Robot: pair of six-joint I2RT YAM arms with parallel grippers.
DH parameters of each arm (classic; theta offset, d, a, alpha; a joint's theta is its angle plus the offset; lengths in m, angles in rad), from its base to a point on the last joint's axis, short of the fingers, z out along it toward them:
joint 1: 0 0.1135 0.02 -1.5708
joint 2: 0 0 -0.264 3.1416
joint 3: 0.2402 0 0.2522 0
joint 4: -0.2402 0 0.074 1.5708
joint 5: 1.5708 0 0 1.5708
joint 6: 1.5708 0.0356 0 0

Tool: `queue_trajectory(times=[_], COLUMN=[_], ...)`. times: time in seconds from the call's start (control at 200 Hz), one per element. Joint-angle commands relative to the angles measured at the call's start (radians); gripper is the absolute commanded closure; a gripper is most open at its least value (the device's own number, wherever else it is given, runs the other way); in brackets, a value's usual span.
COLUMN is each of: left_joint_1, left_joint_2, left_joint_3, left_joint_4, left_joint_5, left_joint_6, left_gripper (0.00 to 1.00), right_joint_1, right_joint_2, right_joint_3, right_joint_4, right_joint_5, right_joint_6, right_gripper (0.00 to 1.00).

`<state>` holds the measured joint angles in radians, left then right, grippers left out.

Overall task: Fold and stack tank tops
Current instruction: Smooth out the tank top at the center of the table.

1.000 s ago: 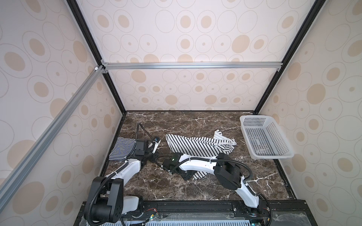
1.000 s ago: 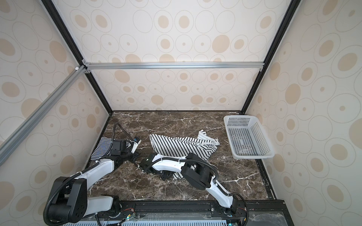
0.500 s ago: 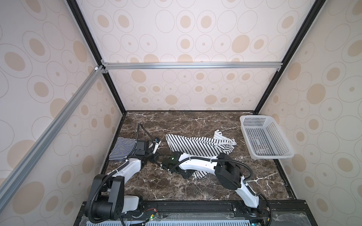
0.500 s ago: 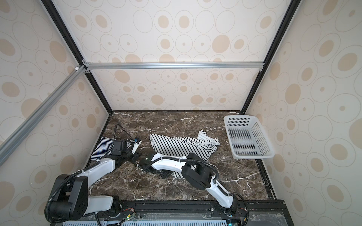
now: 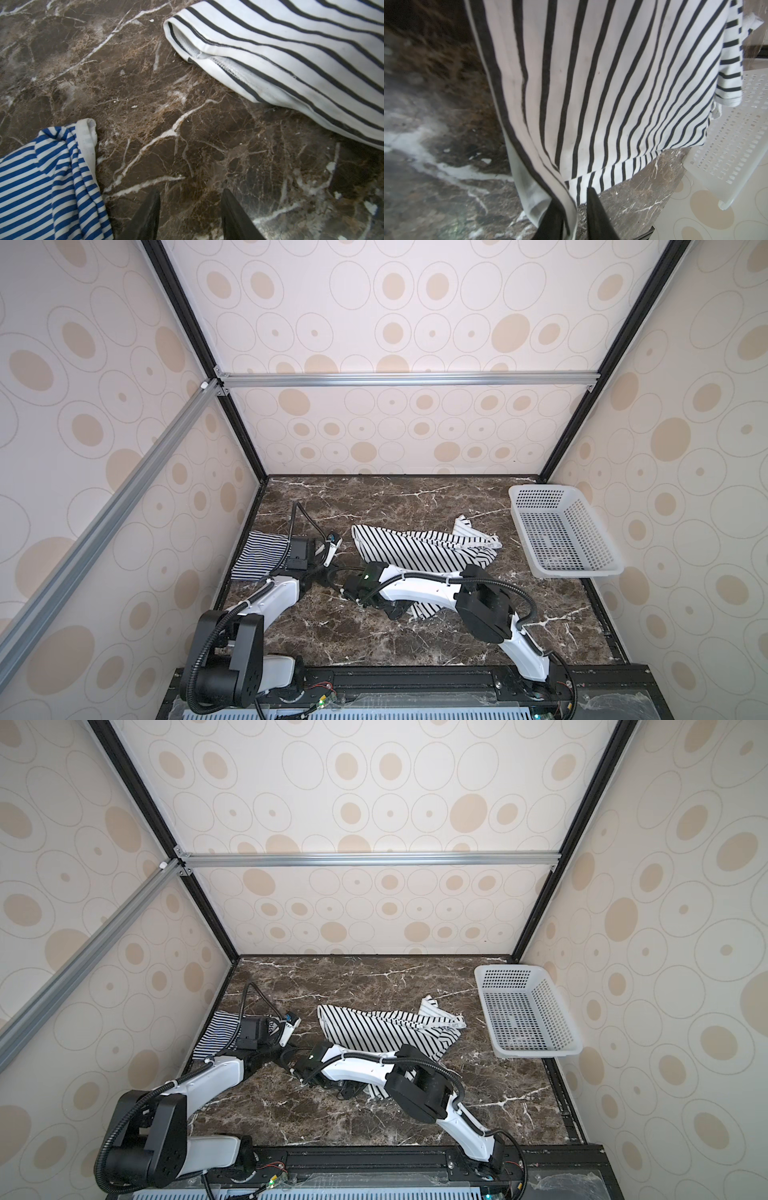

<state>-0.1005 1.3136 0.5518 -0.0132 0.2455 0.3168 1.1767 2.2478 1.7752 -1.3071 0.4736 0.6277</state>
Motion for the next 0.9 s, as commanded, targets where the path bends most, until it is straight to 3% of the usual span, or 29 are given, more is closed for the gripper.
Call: queue_trajectory(times=[0.0, 0.09, 0.21, 0.365, 0.895], left_joint_1=[0.008, 0.008, 0.008, 0.008, 0.008], left_joint_2=[-0.020, -0.021, -0.008, 0.033, 0.286], left_joint_3=[0.002, 0.002, 0.011, 0.044, 0.222], left_joint_4=[-0.004, -0.003, -0.006, -0.015, -0.005], left_joint_5=[0.015, 0.011, 0.020, 0.046, 0.165], left_joint_6=[0.002, 0.005, 0.002, -0.012, -0.094], left_gripper=[0.52, 0.52, 0.51, 0.49, 0.48], right_joint_1=[-0.009, -0.015, -0.019, -0.036, -0.182], right_joint_2=[-0.030, -0.048, -0.070, -0.132, -0.280], right_joint_3=[-0.044, -0.064, -0.062, -0.013, 0.425], right_joint_4=[0.012, 0.036, 0.037, 0.029, -0.056], right_joint_5=[-0.025, -0.041, -0.028, -0.003, 0.022], right_joint_6=[0.015, 0.015, 0.023, 0.011, -0.112], right_gripper=[0.77, 0.81, 1.00, 1.00, 1.00])
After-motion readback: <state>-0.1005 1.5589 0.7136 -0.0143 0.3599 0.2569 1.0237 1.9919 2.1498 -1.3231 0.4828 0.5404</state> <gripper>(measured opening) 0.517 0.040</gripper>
